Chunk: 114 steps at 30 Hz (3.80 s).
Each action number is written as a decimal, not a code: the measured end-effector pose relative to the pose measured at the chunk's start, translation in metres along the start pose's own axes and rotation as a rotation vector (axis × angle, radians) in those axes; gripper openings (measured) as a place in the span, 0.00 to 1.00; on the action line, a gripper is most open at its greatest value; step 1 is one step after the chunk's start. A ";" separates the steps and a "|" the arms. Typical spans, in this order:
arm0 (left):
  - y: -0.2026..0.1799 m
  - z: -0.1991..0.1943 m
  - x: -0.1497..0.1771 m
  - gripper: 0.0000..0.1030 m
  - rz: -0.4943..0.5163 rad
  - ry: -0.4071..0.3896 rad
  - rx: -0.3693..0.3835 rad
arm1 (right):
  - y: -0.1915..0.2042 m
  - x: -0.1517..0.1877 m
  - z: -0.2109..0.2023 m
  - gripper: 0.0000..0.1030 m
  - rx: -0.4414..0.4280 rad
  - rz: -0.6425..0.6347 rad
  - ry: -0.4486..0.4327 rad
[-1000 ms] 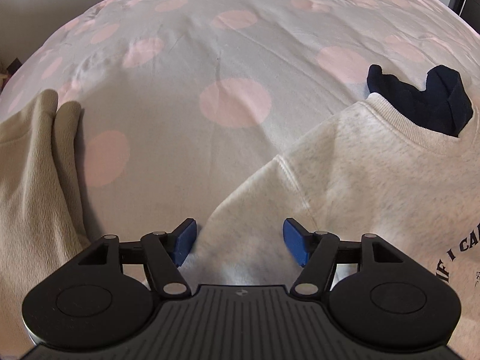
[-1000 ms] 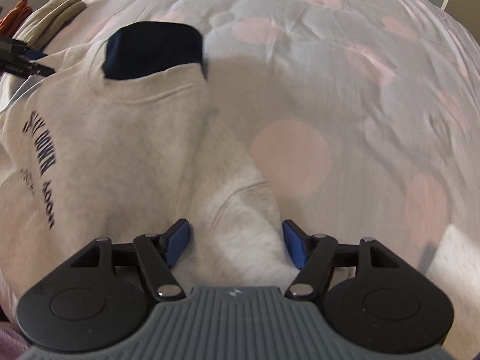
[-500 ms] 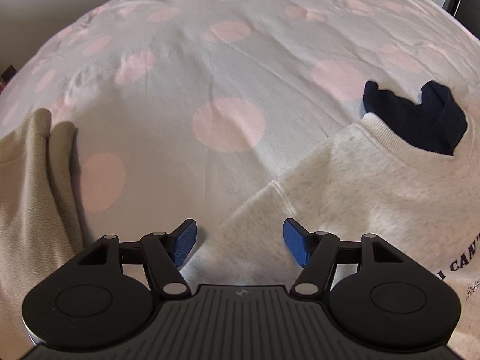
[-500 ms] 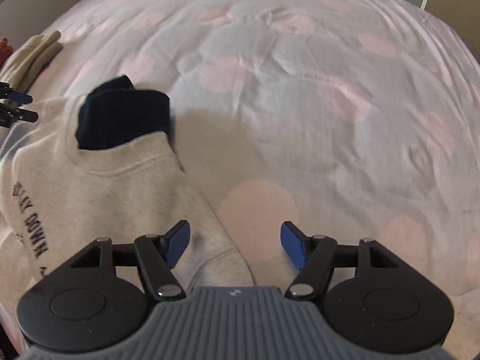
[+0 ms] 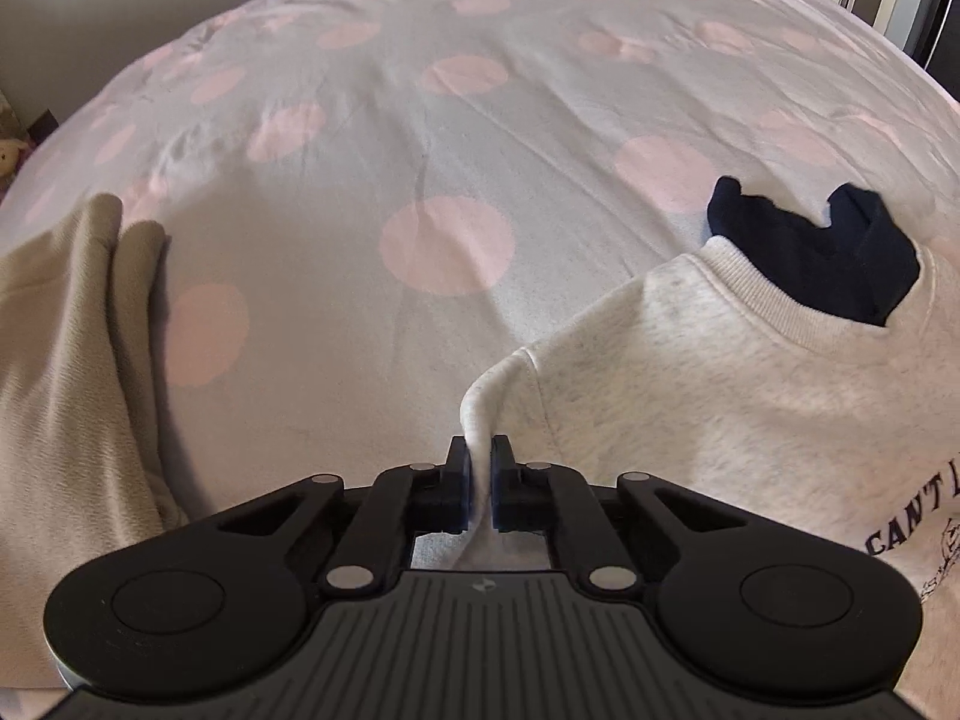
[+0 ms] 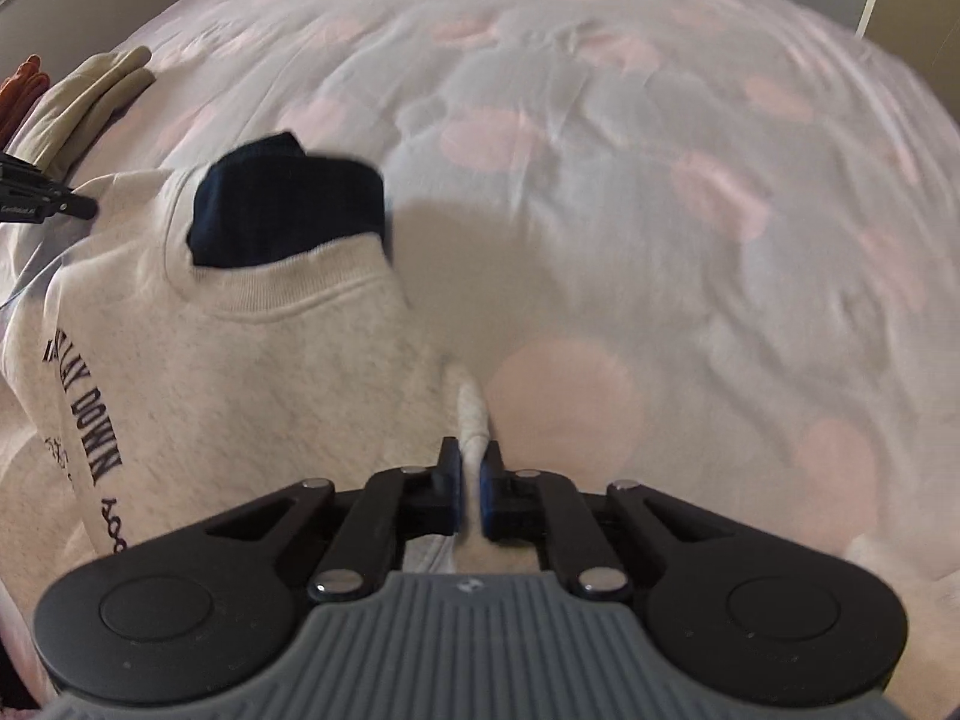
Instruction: Fold clothes
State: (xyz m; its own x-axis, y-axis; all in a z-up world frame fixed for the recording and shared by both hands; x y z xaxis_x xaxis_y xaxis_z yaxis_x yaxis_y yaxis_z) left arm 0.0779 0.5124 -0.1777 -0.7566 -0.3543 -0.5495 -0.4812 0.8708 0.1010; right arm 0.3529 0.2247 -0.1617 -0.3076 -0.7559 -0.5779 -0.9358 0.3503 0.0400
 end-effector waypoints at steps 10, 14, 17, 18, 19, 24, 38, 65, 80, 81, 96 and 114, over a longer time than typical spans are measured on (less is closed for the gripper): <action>0.014 -0.052 -0.063 0.04 0.020 -0.146 -0.113 | 0.003 -0.075 -0.051 0.06 0.172 -0.155 -0.162; 0.024 -0.063 -0.100 0.04 0.022 -0.208 -0.166 | -0.005 -0.125 -0.052 0.06 0.230 -0.187 -0.231; 0.032 -0.058 -0.131 0.04 0.013 -0.244 -0.206 | -0.011 -0.164 -0.045 0.06 0.281 -0.207 -0.281; 0.034 -0.053 -0.140 0.04 0.008 -0.255 -0.215 | -0.014 -0.177 -0.040 0.06 0.302 -0.216 -0.296; 0.035 -0.047 -0.148 0.04 0.004 -0.261 -0.224 | -0.016 -0.190 -0.034 0.06 0.323 -0.224 -0.309; 0.039 0.007 -0.161 0.04 -0.005 -0.217 -0.245 | -0.032 -0.222 0.017 0.07 0.361 -0.217 -0.306; 0.034 0.065 -0.127 0.40 0.027 -0.121 -0.232 | -0.044 -0.205 0.100 0.35 0.355 -0.170 -0.234; -0.110 -0.177 0.075 0.47 0.101 -0.126 0.024 | 0.078 0.016 -0.119 0.53 0.101 0.032 -0.248; -0.204 -0.164 0.170 0.50 0.325 -0.012 0.095 | 0.130 0.153 -0.179 0.68 0.133 0.169 -0.300; -0.208 -0.158 0.173 0.50 0.349 -0.004 0.092 | 0.131 0.158 -0.182 0.69 0.149 0.163 -0.324; -0.221 -0.083 0.191 0.51 0.519 0.165 0.029 | 0.115 0.170 -0.195 0.73 0.100 0.282 -0.455; -0.174 -0.189 0.150 0.03 0.310 -0.045 0.012 | 0.105 0.167 -0.174 0.73 0.064 0.339 -0.352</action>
State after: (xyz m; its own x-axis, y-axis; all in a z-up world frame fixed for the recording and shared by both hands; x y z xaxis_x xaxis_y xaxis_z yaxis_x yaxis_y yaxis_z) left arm -0.0358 0.2434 -0.1206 -0.8460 -0.0566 -0.5302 -0.2253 0.9391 0.2594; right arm 0.1736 0.0389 -0.1119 -0.5060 -0.3646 -0.7817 -0.7770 0.5862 0.2295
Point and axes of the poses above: each gripper's, at about its wrist camera, not at the fingertips, and z roughly the way its jaws point, y to its left, x to its underside, the point moved 4 cm from there along z, roughly the way its jaws point, and after that the axes turned 7 degrees about -y, right-handed, at the moved point
